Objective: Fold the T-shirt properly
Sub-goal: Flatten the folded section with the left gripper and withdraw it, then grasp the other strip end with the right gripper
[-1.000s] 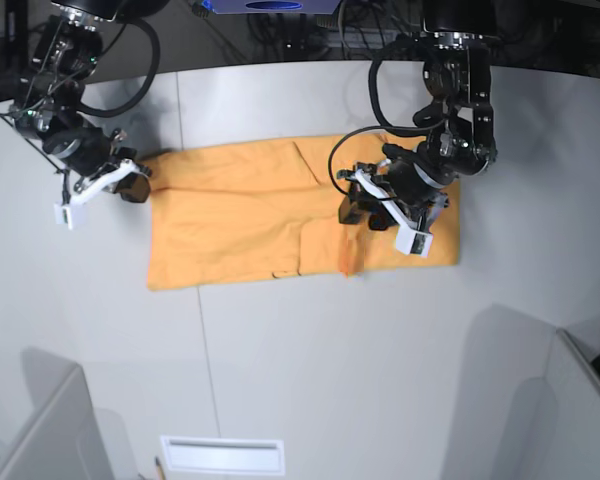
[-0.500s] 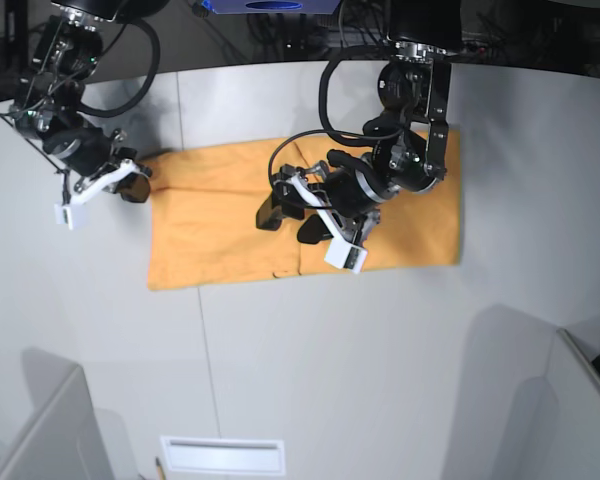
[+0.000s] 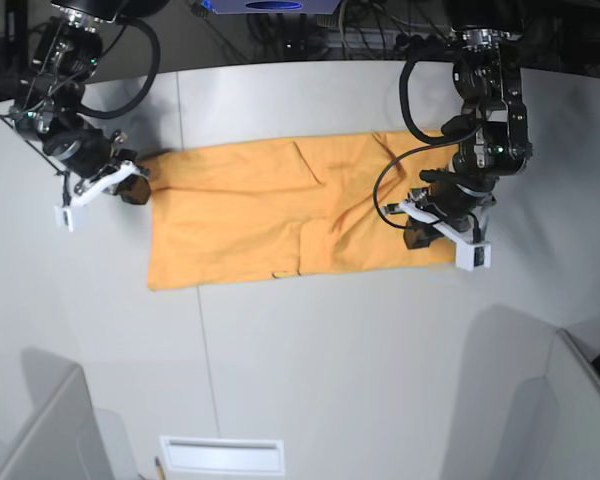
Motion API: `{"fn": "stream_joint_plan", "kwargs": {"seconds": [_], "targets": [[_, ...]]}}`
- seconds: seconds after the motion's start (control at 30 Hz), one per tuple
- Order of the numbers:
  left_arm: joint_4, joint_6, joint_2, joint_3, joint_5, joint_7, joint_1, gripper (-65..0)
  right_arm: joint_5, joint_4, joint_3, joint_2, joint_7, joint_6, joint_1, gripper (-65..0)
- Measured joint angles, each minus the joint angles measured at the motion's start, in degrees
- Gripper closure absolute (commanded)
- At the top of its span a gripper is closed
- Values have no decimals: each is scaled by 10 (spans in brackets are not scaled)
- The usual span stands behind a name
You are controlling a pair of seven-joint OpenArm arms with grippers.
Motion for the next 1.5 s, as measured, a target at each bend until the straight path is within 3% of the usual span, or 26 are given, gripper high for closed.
{"fn": "stream_joint_plan", "kwargs": {"seconds": [0.33,0.7,0.8,0.9,1.07,1.1,1.17,1.2,1.33,1.5], "targets": [[-76,2,-3,77,0,0,11,0,0,0,2,-2,-1,0,3,0],[-75,0,4,260,-8,-3,-36,0,0,0,3,-2,-1,0,5,0],[-69,0,15,263,-9,-3,-36,0,0,0,3,3,-2,0,9,0],[-22,0,10,209,-11,-4,-17,0,-4,-3,12,10,-6,0,23,0],[31,-4,0,42,-9,-5,51,0,-1,-63,47,22,-25,0,87,0],[31,-13,-8,9,-9,-5,68,0,-4,-81,53,21,-47,0,100,-104],[30,-59,-15,-64,-9,-2,94,0,-6,-119,61,22,-93,1,121,-294],[30,-84,-15,-110,-3,-3,107,0,-11,-132,61,19,-99,1,129,-348],[29,-207,-7,-277,-8,-5,143,0,-3,-168,57,25,-91,1,151,-338],[-9,-279,-8,-403,0,-5,155,0,-2,-280,36,51,-84,3,203,-335]]}}
